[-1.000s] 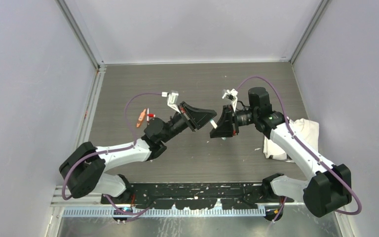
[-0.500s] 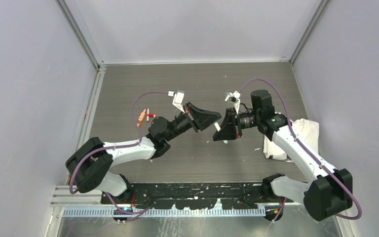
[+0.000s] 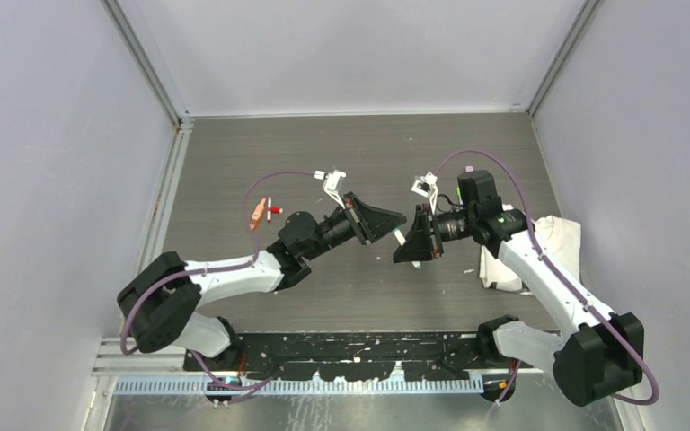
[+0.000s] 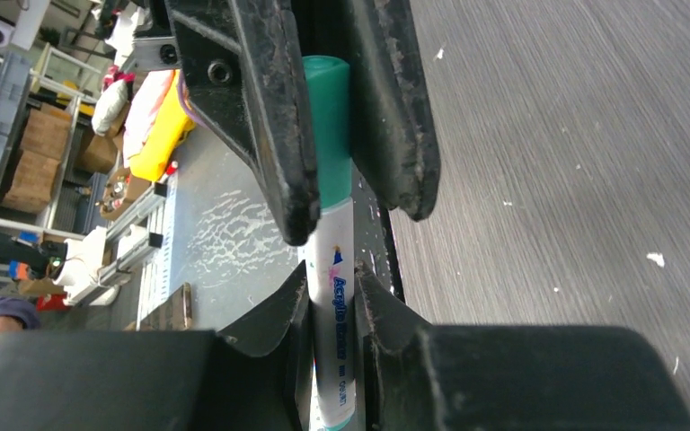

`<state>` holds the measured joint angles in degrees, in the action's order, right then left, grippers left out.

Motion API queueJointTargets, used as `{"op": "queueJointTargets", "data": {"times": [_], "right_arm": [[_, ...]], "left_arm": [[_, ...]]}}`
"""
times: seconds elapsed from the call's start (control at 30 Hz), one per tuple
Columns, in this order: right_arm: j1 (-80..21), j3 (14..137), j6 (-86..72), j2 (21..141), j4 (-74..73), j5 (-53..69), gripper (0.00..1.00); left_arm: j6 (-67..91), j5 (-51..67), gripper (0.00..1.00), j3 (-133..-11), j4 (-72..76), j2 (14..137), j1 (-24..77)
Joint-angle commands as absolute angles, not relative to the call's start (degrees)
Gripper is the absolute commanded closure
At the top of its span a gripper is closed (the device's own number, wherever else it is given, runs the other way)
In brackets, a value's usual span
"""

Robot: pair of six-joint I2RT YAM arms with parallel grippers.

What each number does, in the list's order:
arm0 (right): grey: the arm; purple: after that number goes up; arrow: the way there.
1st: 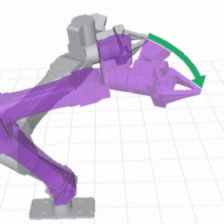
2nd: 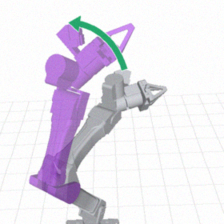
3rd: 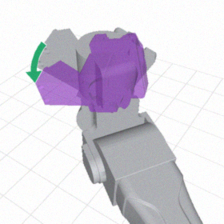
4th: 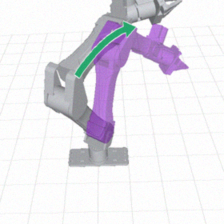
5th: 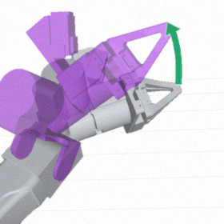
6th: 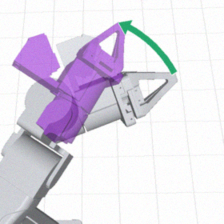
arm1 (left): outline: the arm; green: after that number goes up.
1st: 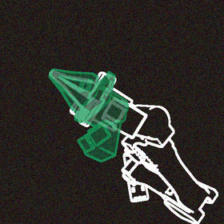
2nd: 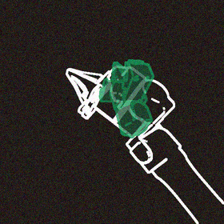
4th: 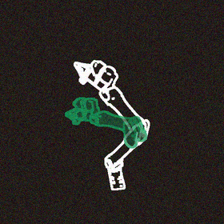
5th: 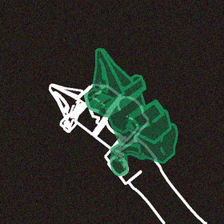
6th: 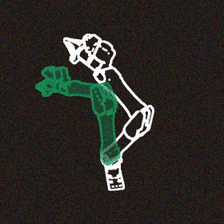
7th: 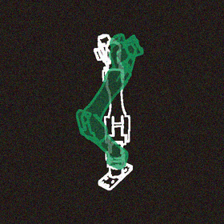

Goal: Insert the pens into the pen caps
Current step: Press the pen cap onto the pen.

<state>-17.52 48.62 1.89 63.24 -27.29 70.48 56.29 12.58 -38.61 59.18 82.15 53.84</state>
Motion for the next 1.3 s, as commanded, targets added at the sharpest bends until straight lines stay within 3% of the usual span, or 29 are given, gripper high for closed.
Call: {"op": "queueJointTargets", "data": {"times": [0.0, 0.17, 0.43, 0.67, 0.8, 0.97, 1.13, 1.27], "right_arm": [[-15.1, 53.4, 3.6, 62.9, -14.7, 56.4, 0.99], [-14.9, 53.5, 2.8, 63.1, -14.3, 56.6, 0.99], [-13.5, 49.8, -5.9, 62.9, -4.0, 60.7, 0.99], [-11.1, 48.7, -10.6, 62.0, 2.5, 63.3, 0.99], [-10.7, 49.4, -7.2, 61.5, -1.3, 62.6, 0.99], [-13.0, 49.7, -2.7, 62.1, -6.1, 64.4, 0.99], [-16.2, 50.4, 3.2, 64.6, -11.6, 65.8, 0.99], [-18.8, 52.6, 10.0, 68.0, -18.7, 65.2, 0.99]], "left_arm": [[52.4, 31.2, 0.99, -38.0, 31.0, 79.4, 65.1], [48.6, 26.4, 0.99, -39.4, 22.4, 75.6, 68.8], [57.1, 32.2, 1.0, -39.8, 52.4, 86.4, 71.8], [60.0, 33.5, 0.99, -35.6, 52.3, 85.6, 73.7], [60.0, 34.1, 0.99, -30.7, 49.1, 79.5, 73.6], [55.0, 26.2, 1.0, -31.2, 38.8, 72.7, 72.0], [54.1, 14.9, 0.99, -33.1, 39.4, 70.7, 68.4], [56.5, 7.0, 0.87, -32.2, 44.2, 70.3, 65.2]]}}
